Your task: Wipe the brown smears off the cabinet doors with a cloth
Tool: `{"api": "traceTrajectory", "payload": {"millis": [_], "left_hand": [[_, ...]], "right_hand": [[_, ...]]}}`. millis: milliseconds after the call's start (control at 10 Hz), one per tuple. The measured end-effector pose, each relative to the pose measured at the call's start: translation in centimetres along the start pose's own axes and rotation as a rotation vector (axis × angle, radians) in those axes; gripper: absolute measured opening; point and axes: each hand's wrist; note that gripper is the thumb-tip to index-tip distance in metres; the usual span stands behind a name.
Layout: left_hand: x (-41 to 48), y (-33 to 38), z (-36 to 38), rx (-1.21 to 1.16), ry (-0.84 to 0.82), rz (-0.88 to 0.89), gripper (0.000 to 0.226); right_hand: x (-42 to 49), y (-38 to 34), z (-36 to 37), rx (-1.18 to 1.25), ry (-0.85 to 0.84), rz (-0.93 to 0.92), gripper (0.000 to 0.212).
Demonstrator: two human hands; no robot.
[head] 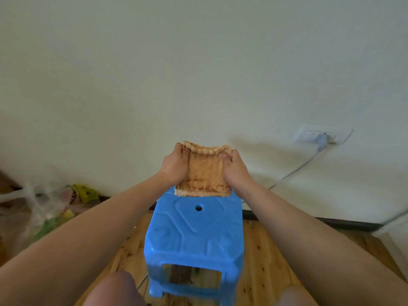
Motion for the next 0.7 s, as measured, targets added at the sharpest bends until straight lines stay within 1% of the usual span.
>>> {"api": "traceTrajectory", "payload": {"millis": [100,200,300,400,500,600,700], "left_hand": [[-1.0,-2.2,1.3,0.02,-0.06,-0.079,0.035],[-2.1,-4.1,2.7,0.067,-0.11,-0.129,0.034],[-2.5,-5.4,3.7,0.155,-0.189,-0.151,0.03],[-2.3,-5.8,3.9,0.205,-0.249,-0.182,0.031],[-2.4,-5.7,3.7,0.283,-0.294,-0.216,0.032],[-2.1,-5.8,3.0,0.542,-0.29,-0.19,0.049],[-1.2,-6.0,2.1,0.629,-0.238,-0.042,0.034]], "right_hand": [[-0.3,2.2,1.6,-0.134,-0.001,0.011,0.026],[-1.0,4.3,2.9,-0.26,-0.005,-0.003,0.016],[-1.5,5.4,3.3,-0.338,-0.044,-0.004,0.023],[-1.4,6.1,3.5,-0.382,-0.089,0.052,0.034],[-1.1,6.3,3.1,-0.575,-0.116,0.106,0.035],[-1.4,5.7,2.1,-0.819,-0.106,0.058,0.02],[-1.1,4.9,1.1,-0.841,-0.032,0.054,0.026]]}}
Point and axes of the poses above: each hand's wrist, its own x-axis towards the middle knuckle, its own z-axis out of the palm, y = z × x, and after that the axes turned 10 degrees about z, right-handed
